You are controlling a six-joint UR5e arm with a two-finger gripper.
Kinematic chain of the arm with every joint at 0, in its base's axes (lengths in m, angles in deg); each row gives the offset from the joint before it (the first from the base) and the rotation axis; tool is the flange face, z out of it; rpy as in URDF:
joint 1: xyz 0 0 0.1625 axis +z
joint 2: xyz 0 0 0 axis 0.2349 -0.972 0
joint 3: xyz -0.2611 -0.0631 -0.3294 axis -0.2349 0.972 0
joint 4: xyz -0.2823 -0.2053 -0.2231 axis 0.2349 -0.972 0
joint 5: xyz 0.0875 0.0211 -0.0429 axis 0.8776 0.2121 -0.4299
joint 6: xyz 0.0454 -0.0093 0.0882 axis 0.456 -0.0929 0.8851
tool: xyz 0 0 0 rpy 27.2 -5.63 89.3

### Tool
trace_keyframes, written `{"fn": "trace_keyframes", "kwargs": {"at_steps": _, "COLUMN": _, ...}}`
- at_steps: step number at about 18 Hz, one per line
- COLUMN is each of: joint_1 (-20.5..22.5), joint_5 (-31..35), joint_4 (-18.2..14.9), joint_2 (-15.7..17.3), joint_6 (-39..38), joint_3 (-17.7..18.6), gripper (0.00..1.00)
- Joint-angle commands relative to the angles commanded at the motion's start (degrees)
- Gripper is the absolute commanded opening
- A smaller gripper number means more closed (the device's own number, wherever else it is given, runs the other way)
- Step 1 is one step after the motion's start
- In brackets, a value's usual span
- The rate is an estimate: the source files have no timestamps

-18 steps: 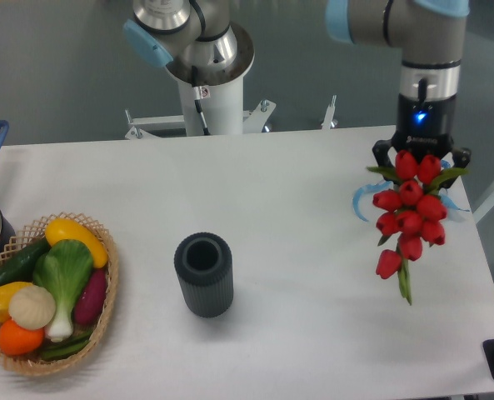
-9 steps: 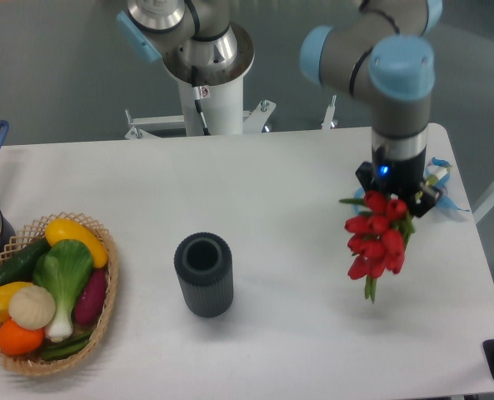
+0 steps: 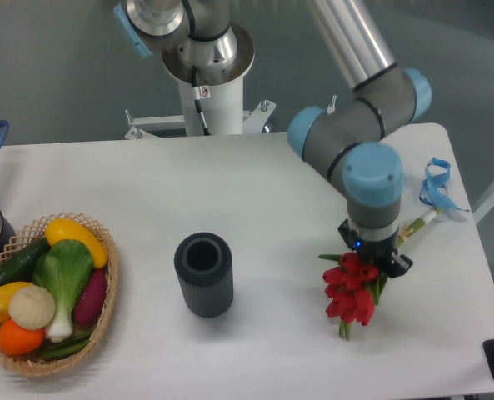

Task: Place the flowers on the table
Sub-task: 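Lay the tulips flat on the table and open the gripper, then raise the open gripper away from the tulips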

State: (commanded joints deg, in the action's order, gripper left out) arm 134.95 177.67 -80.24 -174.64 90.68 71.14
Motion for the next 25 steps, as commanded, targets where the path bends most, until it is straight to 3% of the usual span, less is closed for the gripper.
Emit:
{"fn": "trace_keyframes", "kwargs": {"at_steps": 2, "joint_1": 0.0, "joint_5": 0.0, "joint_4": 1.6, "joint_2": 0.0, "joint_6": 0.1, "joint_3": 0.6, "gripper": 0.47}}
{"fn": "trace_keyframes", "kwargs": {"at_steps": 6, "joint_1": 0.0, "joint_5": -0.2, "joint_4": 2.2, "joint_2": 0.3, "joint_6": 0.7, "joint_3": 0.7, "gripper": 0.95}}
{"fn": "trace_keyframes", "kwargs": {"at_steps": 12, "joint_1": 0.6, "joint_5": -0.4, "joint_4": 1.9, "joint_2": 4.3, "joint_6": 5.3, "joint_3": -0.1, "gripper": 1.00}}
{"fn": "trace_keyframes", "kwargs": {"at_steps": 15, "joint_1": 2.8, "joint_5": -0.7, "joint_4": 0.4, "joint_2": 8.9, "joint_6": 6.1, "joint_3": -1.2, "gripper": 1.00}}
{"fn": "trace_keyframes", "kwargs": {"at_steps": 21, "joint_1": 8.5, "joint_5": -7.7, "joint_4": -18.6, "joint_2": 10.8, "joint_6": 10.0, "joint_3": -12.7, "gripper": 1.00}}
{"fn": "trace_keyframes", "kwargs": {"at_steps": 23, "joint_1": 11.1, "joint_5": -9.5, "joint_4": -22.6, "joint_2": 12.1, "joint_6": 15.6, "joint_3": -14.0, "gripper": 1.00}}
{"fn": "trace_keyframes", "kwargs": {"at_steps": 25, "joint_1": 12.9, "joint_5": -9.7, "joint_4": -24.2, "joint_2": 13.6, "joint_6": 20.7, "joint_3": -13.7, "gripper": 1.00}}
